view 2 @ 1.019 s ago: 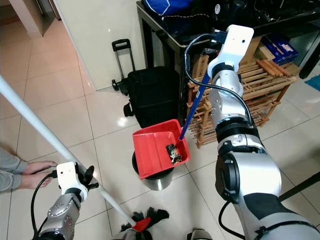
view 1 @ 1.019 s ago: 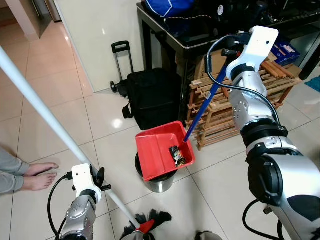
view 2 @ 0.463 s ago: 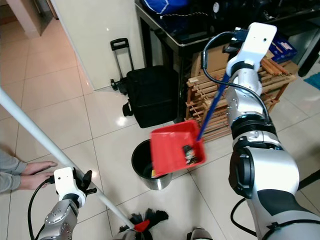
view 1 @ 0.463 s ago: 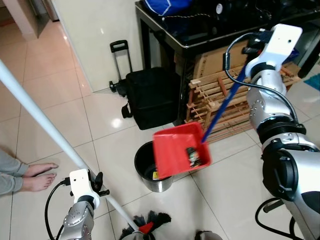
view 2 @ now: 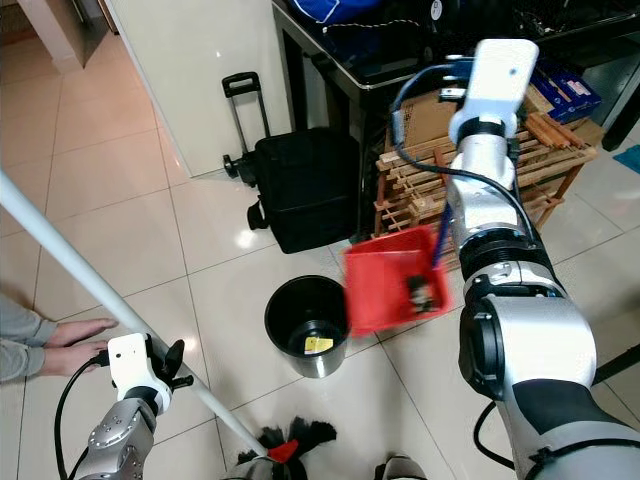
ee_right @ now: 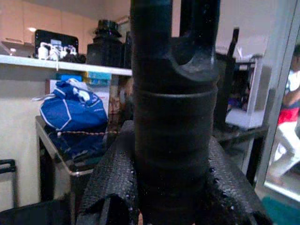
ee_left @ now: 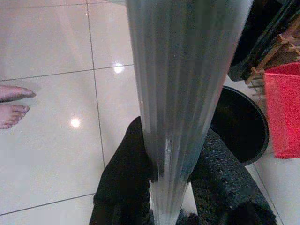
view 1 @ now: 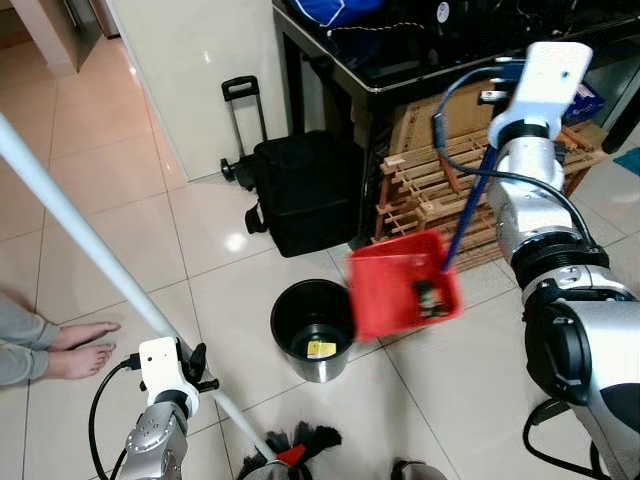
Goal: Sweep floor
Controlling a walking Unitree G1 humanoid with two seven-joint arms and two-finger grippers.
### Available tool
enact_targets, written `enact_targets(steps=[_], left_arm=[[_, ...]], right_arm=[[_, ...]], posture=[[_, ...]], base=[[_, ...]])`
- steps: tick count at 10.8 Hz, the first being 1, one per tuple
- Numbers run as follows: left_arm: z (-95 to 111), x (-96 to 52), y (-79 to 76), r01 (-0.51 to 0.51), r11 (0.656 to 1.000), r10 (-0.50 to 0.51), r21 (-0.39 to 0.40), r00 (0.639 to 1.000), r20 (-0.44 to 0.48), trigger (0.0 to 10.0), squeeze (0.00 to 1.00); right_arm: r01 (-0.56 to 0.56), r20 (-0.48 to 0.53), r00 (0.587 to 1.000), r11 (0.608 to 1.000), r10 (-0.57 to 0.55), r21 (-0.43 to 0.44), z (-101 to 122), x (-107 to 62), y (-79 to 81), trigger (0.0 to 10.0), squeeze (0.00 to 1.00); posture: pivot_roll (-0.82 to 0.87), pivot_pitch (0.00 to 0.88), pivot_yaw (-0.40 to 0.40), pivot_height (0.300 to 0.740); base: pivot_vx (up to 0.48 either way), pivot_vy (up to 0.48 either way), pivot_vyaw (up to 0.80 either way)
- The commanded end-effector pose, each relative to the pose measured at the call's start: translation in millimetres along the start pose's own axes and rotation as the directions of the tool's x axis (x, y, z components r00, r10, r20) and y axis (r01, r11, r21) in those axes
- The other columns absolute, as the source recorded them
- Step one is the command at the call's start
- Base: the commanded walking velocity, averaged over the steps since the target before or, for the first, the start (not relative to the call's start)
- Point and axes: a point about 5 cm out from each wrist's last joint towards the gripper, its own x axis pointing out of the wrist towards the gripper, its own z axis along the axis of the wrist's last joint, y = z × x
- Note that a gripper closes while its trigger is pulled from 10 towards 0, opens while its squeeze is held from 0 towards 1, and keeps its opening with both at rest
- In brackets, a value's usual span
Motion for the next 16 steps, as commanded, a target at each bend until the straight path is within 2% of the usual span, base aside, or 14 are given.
enact_targets(steps=[1,2,13,14,15,16], left_arm=[[-4.0,-3.6,7.6,-0.023,0.999,0.024,0.034,0.999,-0.028,10.0,0.00],[-3.6,-3.2,6.8,-0.022,0.999,0.023,0.034,0.999,-0.028,10.0,0.00],[-3.6,-3.2,6.8,-0.022,0.999,0.023,0.034,0.999,-0.028,10.0,0.00],[0.5,4.1,-1.3,-0.018,1.000,0.018,0.025,0.999,-0.027,10.0,0.00],[2.2,7.1,-4.8,-0.016,1.000,0.017,0.019,1.000,-0.027,10.0,0.00],[1.7,6.9,-5.0,-0.017,1.000,0.018,0.017,0.999,-0.028,10.0,0.00]], right_arm=[[0.001,0.127,0.992,1.000,0.000,-0.008,27.6,9.6,2.9,10.0,0.00],[0.000,0.140,0.990,1.000,0.004,-0.029,28.7,9.4,3.5,10.0,0.00],[0.000,0.140,0.990,1.000,0.004,-0.029,28.7,9.4,3.5,10.0,0.00],[-0.026,0.264,0.962,0.986,0.069,-0.163,43.0,6.7,12.7,10.0,0.00],[-0.049,0.302,0.947,0.978,0.110,-0.203,47.4,4.5,17.9,10.0,0.00],[-0.061,0.286,0.952,0.982,0.112,-0.179,45.5,4.4,18.0,10.0,0.00]], posture=[[-0.06,0.124,0.119,0.740],[-0.06,0.122,0.117,0.740],[-0.06,0.122,0.117,0.740],[-0.09,0.083,0.102,0.740],[-0.09,0.083,0.101,0.740],[-0.09,0.082,0.099,0.740]], base=[[0.000,0.000,0.00],[0.000,0.000,0.00],[0.000,0.000,0.00],[0.000,0.000,0.00],[0.000,0.000,0.00],[0.000,0.000,0.00]])
